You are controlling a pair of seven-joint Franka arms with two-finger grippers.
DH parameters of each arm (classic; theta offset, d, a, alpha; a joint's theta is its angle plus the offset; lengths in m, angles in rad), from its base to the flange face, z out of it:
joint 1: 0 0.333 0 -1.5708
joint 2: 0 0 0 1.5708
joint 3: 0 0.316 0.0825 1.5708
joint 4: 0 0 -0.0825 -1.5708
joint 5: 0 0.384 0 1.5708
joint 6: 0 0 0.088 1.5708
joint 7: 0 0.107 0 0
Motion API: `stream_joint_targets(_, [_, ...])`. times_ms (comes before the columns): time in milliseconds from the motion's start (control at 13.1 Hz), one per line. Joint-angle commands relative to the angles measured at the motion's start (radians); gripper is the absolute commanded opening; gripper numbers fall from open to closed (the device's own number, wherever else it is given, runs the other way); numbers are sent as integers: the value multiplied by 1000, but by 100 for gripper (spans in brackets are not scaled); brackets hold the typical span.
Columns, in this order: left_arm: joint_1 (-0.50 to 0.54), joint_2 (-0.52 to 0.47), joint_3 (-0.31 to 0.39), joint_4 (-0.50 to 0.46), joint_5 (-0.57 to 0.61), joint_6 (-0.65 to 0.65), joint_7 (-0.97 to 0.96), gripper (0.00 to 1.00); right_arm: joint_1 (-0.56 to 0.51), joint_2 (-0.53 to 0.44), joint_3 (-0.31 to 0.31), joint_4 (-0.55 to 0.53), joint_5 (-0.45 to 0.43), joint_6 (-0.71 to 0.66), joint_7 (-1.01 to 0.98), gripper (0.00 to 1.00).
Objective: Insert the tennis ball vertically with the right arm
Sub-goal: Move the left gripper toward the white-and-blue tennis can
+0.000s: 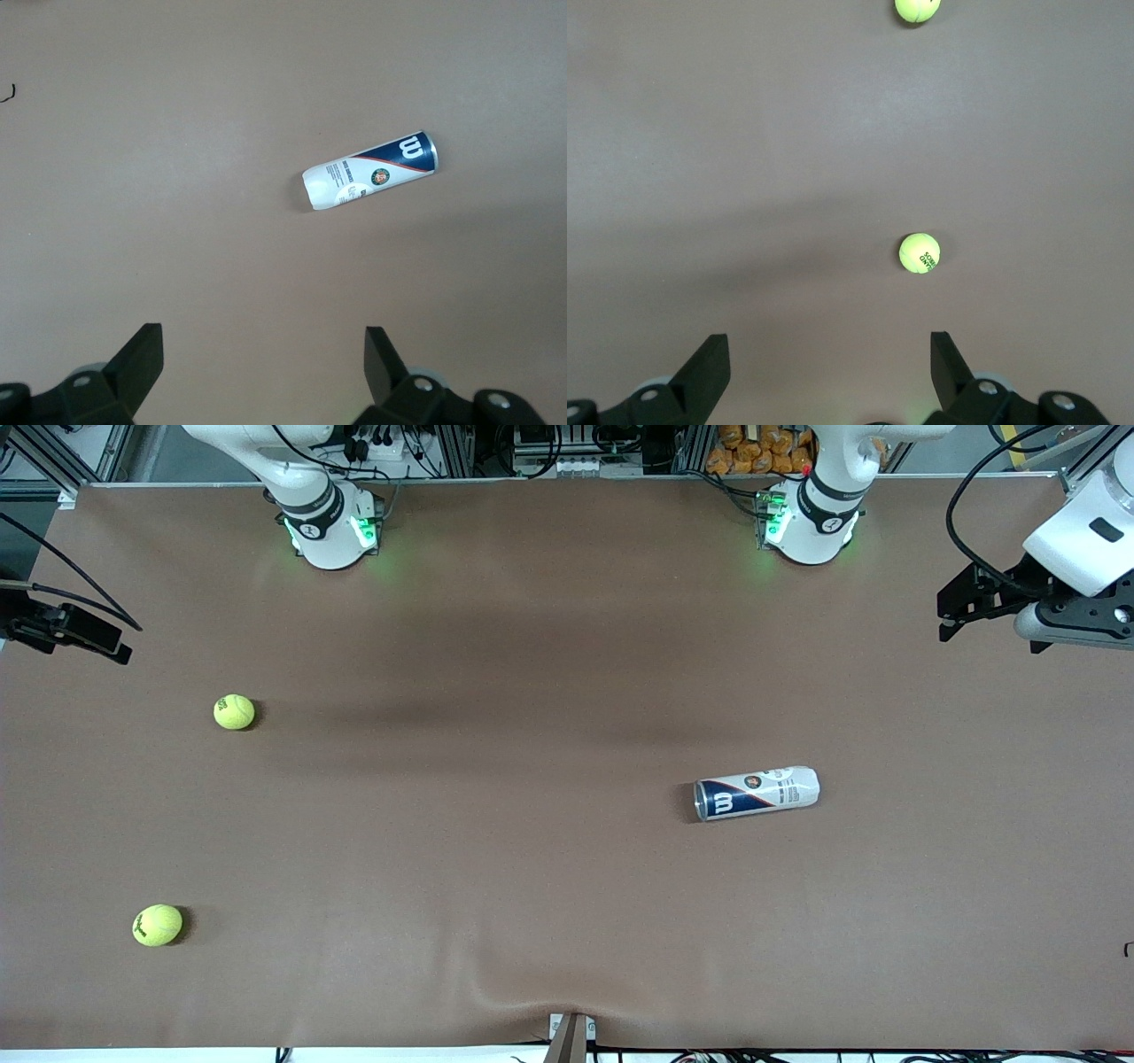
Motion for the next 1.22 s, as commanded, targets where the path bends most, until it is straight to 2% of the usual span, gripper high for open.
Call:
stream_joint_targets(0, [7, 12, 0, 24, 6, -12, 2, 100, -8, 7, 4, 14, 8, -6, 1, 100])
stream_joint_targets(1147, [10, 25, 3, 20, 4, -11, 10, 100, -15, 16, 3, 15, 5, -11, 0, 100])
